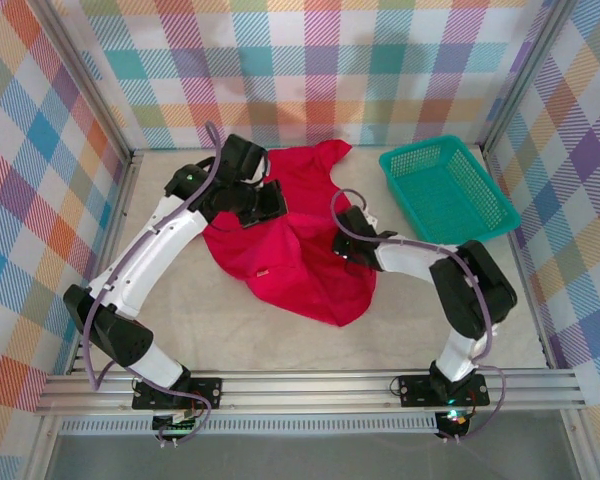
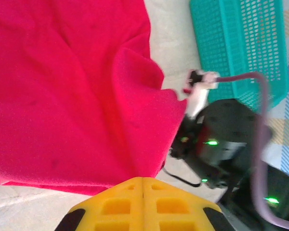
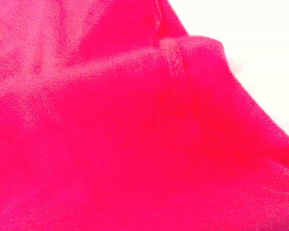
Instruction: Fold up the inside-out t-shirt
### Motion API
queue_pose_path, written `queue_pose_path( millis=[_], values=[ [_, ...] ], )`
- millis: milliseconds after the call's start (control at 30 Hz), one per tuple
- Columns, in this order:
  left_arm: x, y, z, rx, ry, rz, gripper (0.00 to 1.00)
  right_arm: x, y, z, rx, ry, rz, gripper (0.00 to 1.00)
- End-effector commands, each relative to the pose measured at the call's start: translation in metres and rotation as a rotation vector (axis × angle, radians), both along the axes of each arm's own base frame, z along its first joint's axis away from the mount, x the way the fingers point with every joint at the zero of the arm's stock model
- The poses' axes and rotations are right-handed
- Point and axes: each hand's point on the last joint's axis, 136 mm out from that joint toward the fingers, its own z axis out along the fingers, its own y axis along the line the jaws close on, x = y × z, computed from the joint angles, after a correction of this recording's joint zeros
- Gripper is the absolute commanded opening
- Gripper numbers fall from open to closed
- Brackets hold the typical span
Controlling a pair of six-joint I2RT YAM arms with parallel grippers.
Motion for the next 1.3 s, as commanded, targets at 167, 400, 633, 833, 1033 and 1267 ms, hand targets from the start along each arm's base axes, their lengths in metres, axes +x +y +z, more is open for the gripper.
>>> queue_pose_path(
  millis=[167,400,633,833,1033,1267],
  values=[
    [0.008,-0.014,-0.010,-0.049,0.022,-0.022,0.00,-0.020,0.078,0.023,0.182,-0.057,0.255,0.26],
    [0.008,-0.012,0.004,-0.058,-0.004,-0.014,0.00,-0.010,0.136,0.005,0.267,-0.033,0.303,0.19],
    [0.007,-0.022,0.035,-0.127,-0.041,-0.016,0.00,0.023,0.198,0.017,0.355,-0.050,0.315,0.57],
    [0.001,-0.029,0.075,-0.204,-0.096,-0.032,0.00,0.045,0.243,-0.010,0.356,0.016,0.277,0.91],
    [-0.007,-0.020,0.087,-0.192,-0.127,-0.034,0.00,0.052,0.258,-0.049,0.283,0.093,0.205,0.91],
    [0.003,0.026,0.038,-0.168,-0.053,0.074,0.06,0.030,0.212,-0.052,0.312,0.058,0.137,0.73]
  ],
)
